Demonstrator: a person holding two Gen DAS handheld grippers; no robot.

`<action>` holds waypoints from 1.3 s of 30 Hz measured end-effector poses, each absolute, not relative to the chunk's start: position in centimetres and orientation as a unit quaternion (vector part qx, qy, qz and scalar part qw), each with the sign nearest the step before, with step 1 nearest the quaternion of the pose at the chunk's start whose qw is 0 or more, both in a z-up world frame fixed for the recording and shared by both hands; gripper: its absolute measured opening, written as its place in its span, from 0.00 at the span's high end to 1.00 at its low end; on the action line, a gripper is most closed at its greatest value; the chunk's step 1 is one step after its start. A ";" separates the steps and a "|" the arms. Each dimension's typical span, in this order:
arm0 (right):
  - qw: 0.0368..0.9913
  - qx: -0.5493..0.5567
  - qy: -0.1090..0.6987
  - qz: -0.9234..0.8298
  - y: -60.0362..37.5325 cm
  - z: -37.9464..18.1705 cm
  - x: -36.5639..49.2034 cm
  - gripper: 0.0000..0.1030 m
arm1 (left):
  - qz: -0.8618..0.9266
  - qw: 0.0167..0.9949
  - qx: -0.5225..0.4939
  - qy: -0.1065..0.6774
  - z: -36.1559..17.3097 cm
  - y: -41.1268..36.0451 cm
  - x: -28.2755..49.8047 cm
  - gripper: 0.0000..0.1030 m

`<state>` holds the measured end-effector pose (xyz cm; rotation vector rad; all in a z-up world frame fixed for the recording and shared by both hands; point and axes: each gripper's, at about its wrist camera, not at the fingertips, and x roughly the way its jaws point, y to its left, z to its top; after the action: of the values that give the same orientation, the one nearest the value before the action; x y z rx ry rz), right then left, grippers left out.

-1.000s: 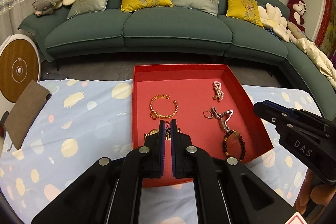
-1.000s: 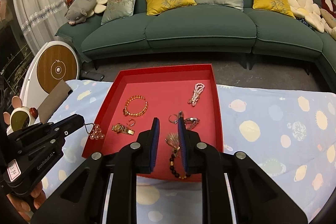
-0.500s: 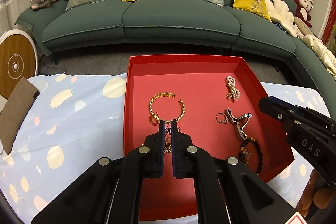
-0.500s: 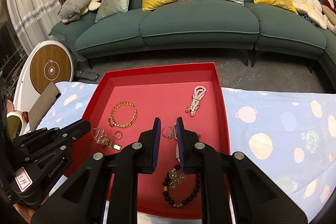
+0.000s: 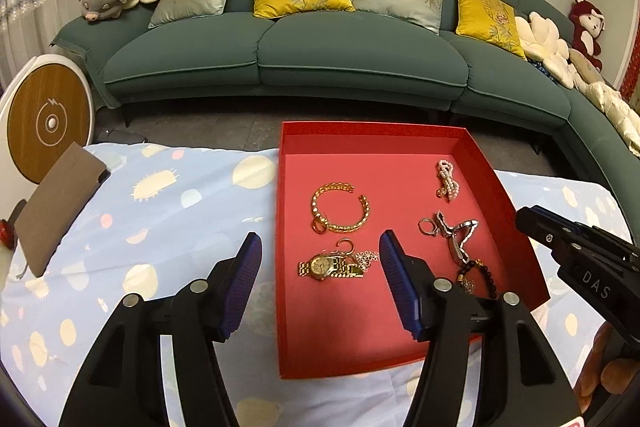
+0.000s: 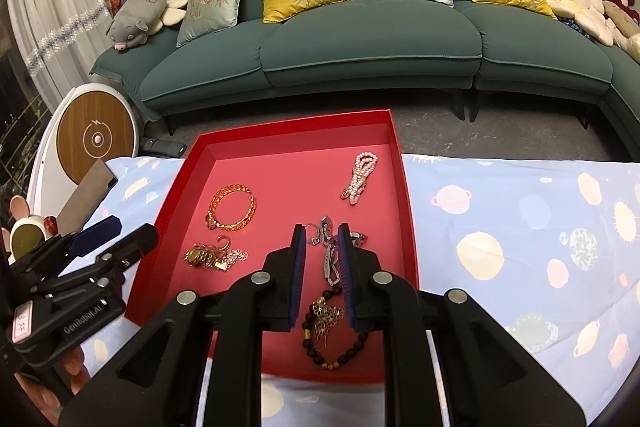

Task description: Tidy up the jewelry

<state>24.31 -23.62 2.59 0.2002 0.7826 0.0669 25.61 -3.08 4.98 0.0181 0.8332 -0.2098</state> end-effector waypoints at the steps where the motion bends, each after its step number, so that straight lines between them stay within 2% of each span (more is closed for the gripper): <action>1: 0.920 0.098 0.379 0.032 -23.7 2.9 23.8 0.83 | -0.099 0.909 0.004 0.405 5.3 -2.5 25.1 0.43; 3: 0.921 0.100 0.376 0.030 -23.7 3.7 22.7 0.81 | -0.090 0.909 -0.001 0.406 5.8 -1.6 24.0 0.43; 4: 0.921 0.103 0.375 0.030 -23.8 4.0 22.1 0.74 | -0.088 0.909 -0.002 0.407 6.0 -1.2 23.4 0.43; 6: 0.921 0.110 0.373 0.029 -23.8 4.6 20.7 0.66 | -0.085 0.910 -0.008 0.407 6.3 -0.4 22.2 0.43; 18: 0.925 0.075 0.369 0.038 -20.6 5.0 13.0 0.63 | -0.088 0.906 0.005 0.414 5.9 -0.6 15.3 0.43; 21: 0.926 0.076 0.368 0.040 -20.1 4.8 11.8 0.55 | -0.090 0.907 0.014 0.412 5.9 -1.1 14.4 0.43; 30: 0.927 0.063 0.368 0.036 -19.5 4.2 9.9 0.54 | -0.098 0.904 0.028 0.414 5.0 -2.2 12.9 0.43; 33: 0.929 0.058 0.366 0.028 -19.8 3.9 9.6 0.45 | -0.100 0.901 0.029 0.421 4.5 -2.4 13.1 0.43; 39: 0.925 0.040 0.377 0.016 -19.9 2.6 9.5 0.37 | -0.099 0.900 0.034 0.423 3.9 -2.9 13.1 0.41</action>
<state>9.50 -19.91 2.62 0.0825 0.7727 0.0331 13.09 -2.91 3.93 0.0705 0.8751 -0.2058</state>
